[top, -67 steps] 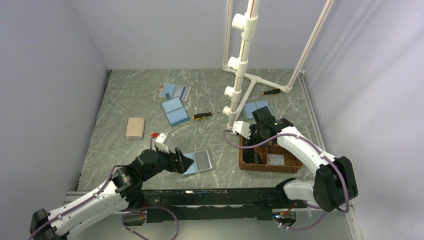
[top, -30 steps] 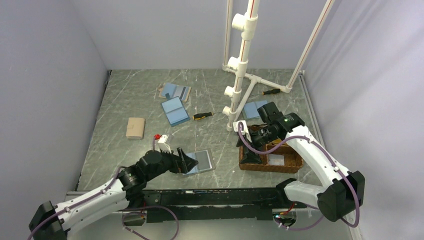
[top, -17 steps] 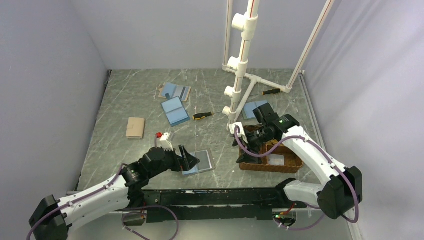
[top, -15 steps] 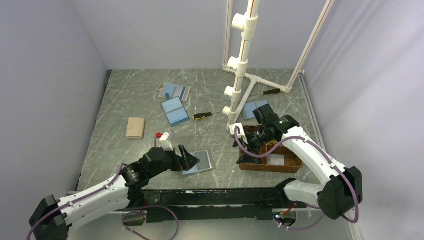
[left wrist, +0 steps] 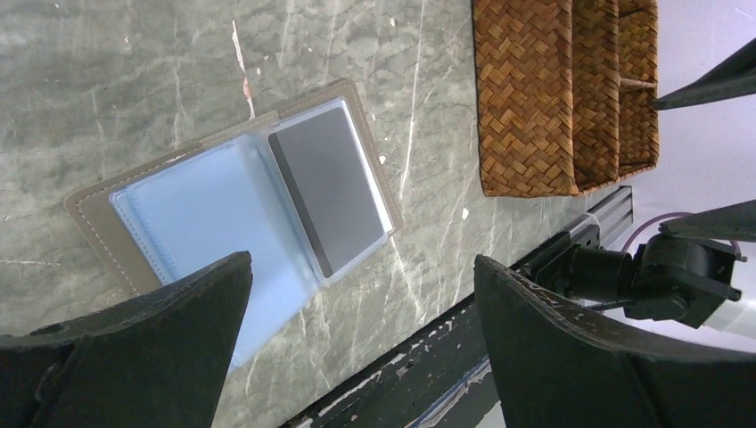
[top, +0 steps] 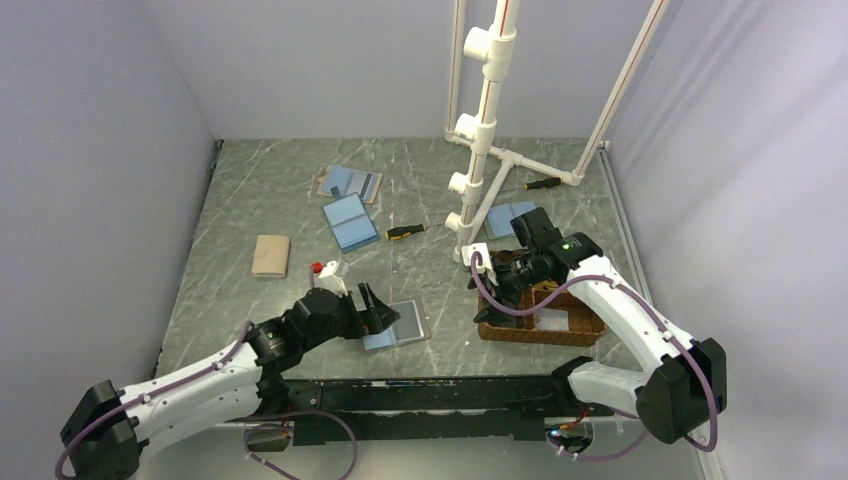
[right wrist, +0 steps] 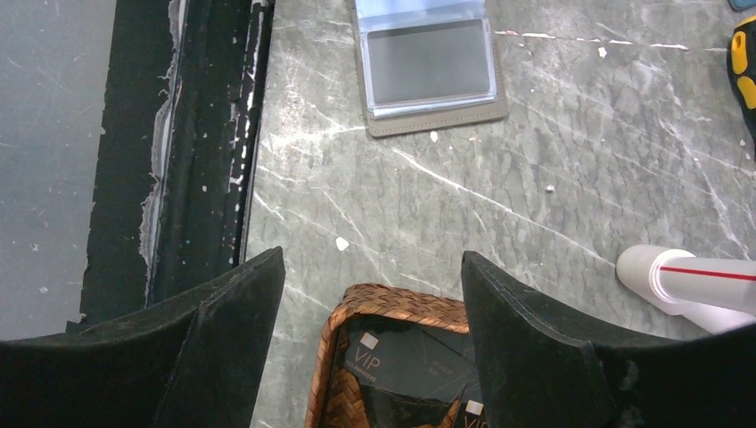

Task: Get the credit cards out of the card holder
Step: Remove the credit card from the card holder.

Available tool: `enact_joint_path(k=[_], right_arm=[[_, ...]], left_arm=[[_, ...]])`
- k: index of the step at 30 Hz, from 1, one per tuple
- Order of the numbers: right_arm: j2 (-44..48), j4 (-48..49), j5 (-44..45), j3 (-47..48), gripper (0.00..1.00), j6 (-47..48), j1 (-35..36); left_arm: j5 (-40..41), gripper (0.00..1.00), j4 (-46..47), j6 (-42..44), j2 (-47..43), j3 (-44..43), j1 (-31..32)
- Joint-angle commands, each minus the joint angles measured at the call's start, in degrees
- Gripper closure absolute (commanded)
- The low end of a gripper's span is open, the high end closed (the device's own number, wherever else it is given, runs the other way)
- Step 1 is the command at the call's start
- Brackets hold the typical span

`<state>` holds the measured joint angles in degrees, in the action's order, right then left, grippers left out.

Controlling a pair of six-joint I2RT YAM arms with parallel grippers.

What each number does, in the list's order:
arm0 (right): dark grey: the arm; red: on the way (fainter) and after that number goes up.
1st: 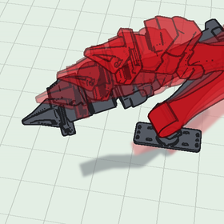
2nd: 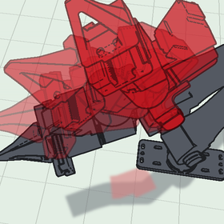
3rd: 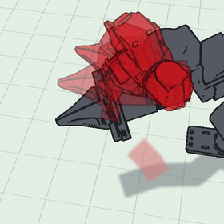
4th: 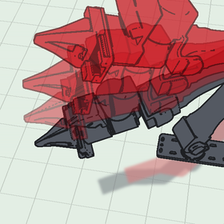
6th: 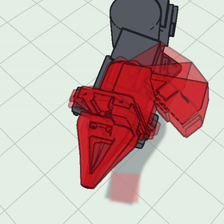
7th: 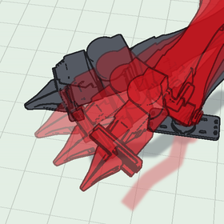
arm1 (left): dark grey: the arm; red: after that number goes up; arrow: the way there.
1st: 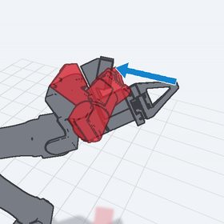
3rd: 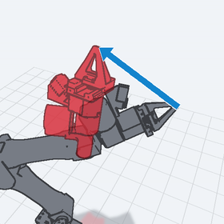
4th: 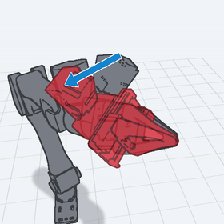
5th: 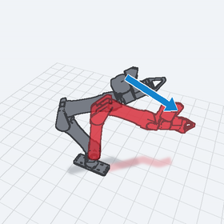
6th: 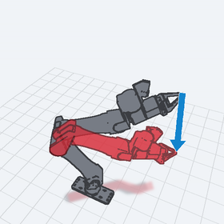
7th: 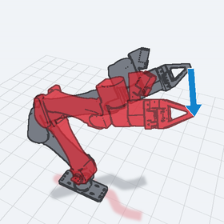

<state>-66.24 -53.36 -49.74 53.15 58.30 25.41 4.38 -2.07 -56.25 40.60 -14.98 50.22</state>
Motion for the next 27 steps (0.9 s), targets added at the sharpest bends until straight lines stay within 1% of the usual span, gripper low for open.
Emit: enact_joint_path(k=[1, 8, 11, 14, 16, 19, 20, 23, 27], right_arm=[[1.21, 2.29, -0.56, -0.59, 0.25, -0.38, -0.27], [0.94, 2.54, -0.54, -0.74, 0.25, -0.65, -0.27], [0.97, 2.73, -0.61, -0.85, 0.25, -0.82, -0.27], [0.83, 2.69, -0.63, -0.85, 0.25, -0.84, -0.28], [0.73, 2.74, -0.63, -0.93, 0.25, -0.98, -0.27], [0.81, 2.89, -0.69, -1.02, 0.25, -1.06, -0.27], [0.79, 2.91, -0.71, -1.03, 0.25, -1.08, -0.27], [0.64, 2.83, -0.79, -1.03, 0.25, -1.14, -0.27], [0.39, 2.76, -0.91, -0.94, 0.25, -1.17, -0.32]], left_arm=[[1.53, 0.01, -3.07, -2.50, 3.23, -4.64, -0.18], [1.58, 0.01, -7.88, -3.23, 12.01, -10.78, -0.07], [1.48, 0.05, -8.60, -3.68, 16.90, -13.56, 0.46], [3.83, 0.13, -10.88, -3.87, 21.47, -16.92, 2.21], [6.73, 0.18, -14.24, -4.51, 24.41, -19.76, 3.84], [10.92, 0.23, -20.47, -6.65, 29.02, -24.62, 6.07], [11.90, 0.26, -22.55, -7.36, 30.59, -26.05, 6.60], [13.08, 0.28, -26.05, -7.90, 35.68, -29.70, 7.81], [13.11, 0.30, -26.17, -7.14, 40.61, -32.69, 8.79]])
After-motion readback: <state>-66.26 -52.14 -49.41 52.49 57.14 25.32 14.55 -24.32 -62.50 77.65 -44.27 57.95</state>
